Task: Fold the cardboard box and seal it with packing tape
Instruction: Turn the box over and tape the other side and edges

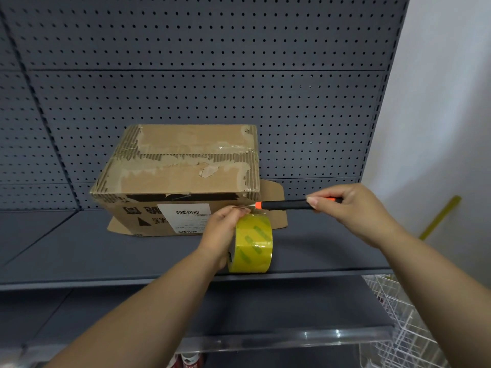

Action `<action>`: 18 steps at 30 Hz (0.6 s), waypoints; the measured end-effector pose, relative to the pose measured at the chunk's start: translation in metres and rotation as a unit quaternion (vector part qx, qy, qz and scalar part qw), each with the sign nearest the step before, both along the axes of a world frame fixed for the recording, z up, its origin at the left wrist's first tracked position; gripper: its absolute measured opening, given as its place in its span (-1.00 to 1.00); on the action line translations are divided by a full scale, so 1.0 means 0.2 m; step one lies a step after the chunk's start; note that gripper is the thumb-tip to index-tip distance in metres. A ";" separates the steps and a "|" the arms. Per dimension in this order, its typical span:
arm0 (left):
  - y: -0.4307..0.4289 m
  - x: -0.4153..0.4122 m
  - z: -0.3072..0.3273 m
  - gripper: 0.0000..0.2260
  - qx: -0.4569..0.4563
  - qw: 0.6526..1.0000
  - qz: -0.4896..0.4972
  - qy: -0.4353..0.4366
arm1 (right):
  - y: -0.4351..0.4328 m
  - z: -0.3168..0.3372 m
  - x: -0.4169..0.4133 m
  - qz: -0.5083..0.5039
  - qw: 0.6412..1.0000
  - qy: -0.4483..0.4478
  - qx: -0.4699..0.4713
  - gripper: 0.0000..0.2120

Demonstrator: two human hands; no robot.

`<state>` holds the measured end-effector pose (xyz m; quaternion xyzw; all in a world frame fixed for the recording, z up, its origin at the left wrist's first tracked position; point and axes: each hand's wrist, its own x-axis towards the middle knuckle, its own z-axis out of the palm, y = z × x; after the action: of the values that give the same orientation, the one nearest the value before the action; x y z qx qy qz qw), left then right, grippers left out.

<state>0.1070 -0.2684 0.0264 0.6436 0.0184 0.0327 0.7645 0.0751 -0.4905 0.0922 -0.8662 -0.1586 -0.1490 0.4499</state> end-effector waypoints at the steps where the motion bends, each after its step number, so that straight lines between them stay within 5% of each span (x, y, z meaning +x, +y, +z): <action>1: 0.00 0.00 0.00 -0.89 0.000 1.000 0.002 0.000 | 0.00 -0.01 0.00 -0.003 1.000 -0.003 0.002 -0.83; 15: 0.03 -0.01 0.04 -0.85 0.010 1.000 0.002 0.019 | -0.20 -0.02 0.02 -0.056 0.996 -0.014 -0.066 -0.92; 18: 0.03 0.00 0.05 -0.86 -0.011 1.000 -0.001 0.027 | -0.28 -0.02 0.03 -0.108 0.994 0.002 -0.011 -0.90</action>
<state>0.1077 -0.2625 0.0362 0.6355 0.0385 0.0147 0.7710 0.0811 -0.5462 0.0875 -0.8833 -0.0645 -0.1935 0.4221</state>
